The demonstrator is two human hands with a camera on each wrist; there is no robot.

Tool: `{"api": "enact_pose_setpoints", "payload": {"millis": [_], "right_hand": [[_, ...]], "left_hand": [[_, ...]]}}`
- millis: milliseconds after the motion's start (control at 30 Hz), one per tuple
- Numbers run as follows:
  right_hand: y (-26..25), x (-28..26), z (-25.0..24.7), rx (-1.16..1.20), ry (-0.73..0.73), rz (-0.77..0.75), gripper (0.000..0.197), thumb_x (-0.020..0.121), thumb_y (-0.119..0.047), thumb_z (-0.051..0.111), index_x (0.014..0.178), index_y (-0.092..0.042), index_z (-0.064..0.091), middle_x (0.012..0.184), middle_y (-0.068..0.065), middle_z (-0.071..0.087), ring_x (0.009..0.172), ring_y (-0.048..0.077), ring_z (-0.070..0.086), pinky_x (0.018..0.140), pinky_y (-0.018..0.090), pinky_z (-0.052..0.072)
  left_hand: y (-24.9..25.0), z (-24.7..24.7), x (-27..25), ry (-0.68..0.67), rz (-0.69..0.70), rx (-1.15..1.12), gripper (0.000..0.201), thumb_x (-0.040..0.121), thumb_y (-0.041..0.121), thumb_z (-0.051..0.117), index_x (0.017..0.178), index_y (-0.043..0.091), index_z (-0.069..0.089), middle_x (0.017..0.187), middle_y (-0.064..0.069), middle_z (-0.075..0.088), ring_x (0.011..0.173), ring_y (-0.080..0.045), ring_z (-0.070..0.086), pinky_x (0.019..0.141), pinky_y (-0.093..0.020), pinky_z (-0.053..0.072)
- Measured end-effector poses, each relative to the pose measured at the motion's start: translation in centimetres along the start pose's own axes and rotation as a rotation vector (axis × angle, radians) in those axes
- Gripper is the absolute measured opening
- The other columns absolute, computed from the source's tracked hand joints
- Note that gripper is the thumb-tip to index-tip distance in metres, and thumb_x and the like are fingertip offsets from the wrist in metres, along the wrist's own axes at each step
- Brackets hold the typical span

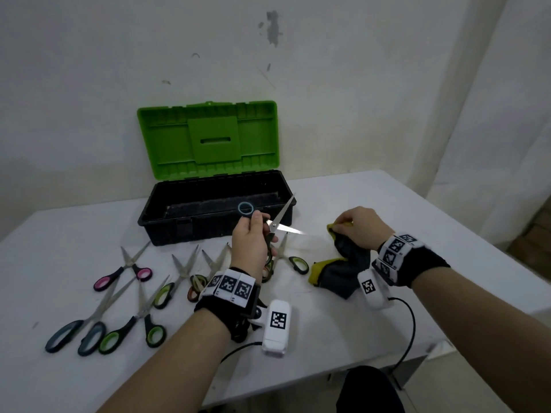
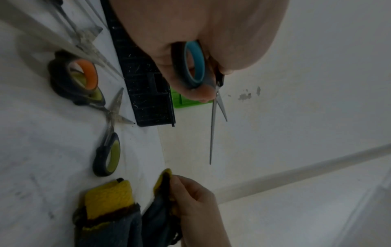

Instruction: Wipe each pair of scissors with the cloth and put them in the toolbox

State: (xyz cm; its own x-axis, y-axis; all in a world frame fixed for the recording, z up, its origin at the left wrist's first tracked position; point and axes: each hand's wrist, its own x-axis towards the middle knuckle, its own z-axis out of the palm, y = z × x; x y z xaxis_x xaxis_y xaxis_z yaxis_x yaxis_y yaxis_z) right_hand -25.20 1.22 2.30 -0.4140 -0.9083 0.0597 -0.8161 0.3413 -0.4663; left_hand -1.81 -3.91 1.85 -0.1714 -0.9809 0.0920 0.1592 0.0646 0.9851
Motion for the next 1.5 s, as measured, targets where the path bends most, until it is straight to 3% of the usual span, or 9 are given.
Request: {"api": "enact_pose_setpoints", "payload": {"millis": [200,300,400,500,633,733,933,1100,1500], "right_hand": [[-0.1,-0.8,1.1,-0.097,-0.266,-0.071,0.041,0.092,-0.042,0.059,0.13,-0.027,0.056,0.138,-0.001,0.051,0.125,0.02,0.047,0.1,0.027,0.034],[-1.1,-1.6,1.0,-0.15,-0.248,-0.1,0.044,0.094,-0.046,0.053,0.135,-0.03,0.051,0.146,-0.004,0.043,0.131,0.02,0.042,0.11,0.035,0.029],[-3.4,-3.1,0.6,-0.124,-0.138,-0.154,0.042,0.094,-0.053,0.049,0.129,-0.031,0.057,0.136,-0.01,0.053,0.125,0.016,0.048,0.108,0.04,0.027],[-6.0,-4.4,0.5,0.173,-0.131,-0.204,0.04,0.089,-0.06,0.052,0.107,-0.03,0.07,0.108,-0.012,0.069,0.099,0.011,0.062,0.091,0.033,0.047],[-8.6,-4.8,1.3,0.479,-0.188,-0.198,0.026,0.09,-0.039,0.065,0.095,-0.014,0.073,0.085,0.002,0.074,0.075,0.017,0.069,0.062,0.019,0.049],[-9.3,-4.6,1.9,0.634,-0.196,-0.154,0.015,0.091,-0.021,0.066,0.092,-0.006,0.068,0.081,0.009,0.073,0.064,0.016,0.067,0.051,0.015,0.042],[-10.3,-3.6,2.3,0.772,-0.162,-0.103,0.015,0.092,-0.016,0.065,0.098,-0.002,0.067,0.075,0.007,0.068,0.061,0.016,0.067,0.052,0.019,0.046],[-12.0,-2.1,2.9,0.824,-0.132,-0.09,0.007,0.091,-0.016,0.066,0.087,-0.01,0.066,0.078,0.008,0.066,0.059,0.016,0.067,0.054,0.021,0.045],[-15.7,-1.7,5.7,0.885,0.003,-0.043,0.021,0.089,-0.013,0.069,0.105,-0.001,0.062,0.093,0.019,0.069,0.058,0.021,0.066,0.045,0.018,0.045]], "left_hand": [[-0.7,0.7,0.4,0.02,-0.099,-0.085,0.028,0.107,0.026,0.038,0.098,0.01,0.059,0.078,-0.006,0.054,0.059,-0.013,0.056,0.042,-0.024,0.045],[-0.9,1.0,0.6,0.049,-0.181,-0.174,0.028,0.106,0.029,0.042,0.098,0.01,0.06,0.08,-0.006,0.058,0.064,-0.016,0.058,0.048,-0.026,0.047],[-1.2,1.0,1.1,0.075,-0.242,-0.198,0.029,0.104,0.036,0.047,0.098,0.014,0.065,0.095,-0.008,0.069,0.082,-0.02,0.067,0.074,-0.035,0.057],[-0.7,1.3,1.2,0.043,-0.292,-0.271,0.026,0.102,0.037,0.049,0.101,0.017,0.066,0.103,-0.005,0.072,0.098,-0.024,0.069,0.093,-0.045,0.055],[0.4,1.7,0.6,-0.035,-0.341,-0.424,0.021,0.103,0.033,0.051,0.104,0.017,0.065,0.092,0.0,0.069,0.086,-0.015,0.062,0.071,-0.034,0.054],[0.6,1.1,0.6,-0.047,-0.324,-0.432,0.017,0.1,0.03,0.055,0.104,0.019,0.068,0.093,0.002,0.072,0.082,-0.012,0.059,0.074,-0.029,0.049],[1.0,-3.3,2.6,0.095,-0.193,-0.285,0.014,0.098,0.022,0.06,0.097,0.016,0.072,0.087,0.002,0.069,0.069,-0.008,0.057,0.058,-0.02,0.046],[1.4,-6.1,3.0,-0.077,-0.093,-0.016,0.014,0.095,0.011,0.064,0.106,0.015,0.071,0.09,-0.005,0.073,0.072,-0.008,0.063,0.069,-0.02,0.052],[1.2,-6.9,3.1,-0.084,-0.244,-0.153,0.006,0.091,0.003,0.066,0.096,0.005,0.068,0.082,-0.008,0.071,0.069,-0.013,0.064,0.063,-0.021,0.053]]}}
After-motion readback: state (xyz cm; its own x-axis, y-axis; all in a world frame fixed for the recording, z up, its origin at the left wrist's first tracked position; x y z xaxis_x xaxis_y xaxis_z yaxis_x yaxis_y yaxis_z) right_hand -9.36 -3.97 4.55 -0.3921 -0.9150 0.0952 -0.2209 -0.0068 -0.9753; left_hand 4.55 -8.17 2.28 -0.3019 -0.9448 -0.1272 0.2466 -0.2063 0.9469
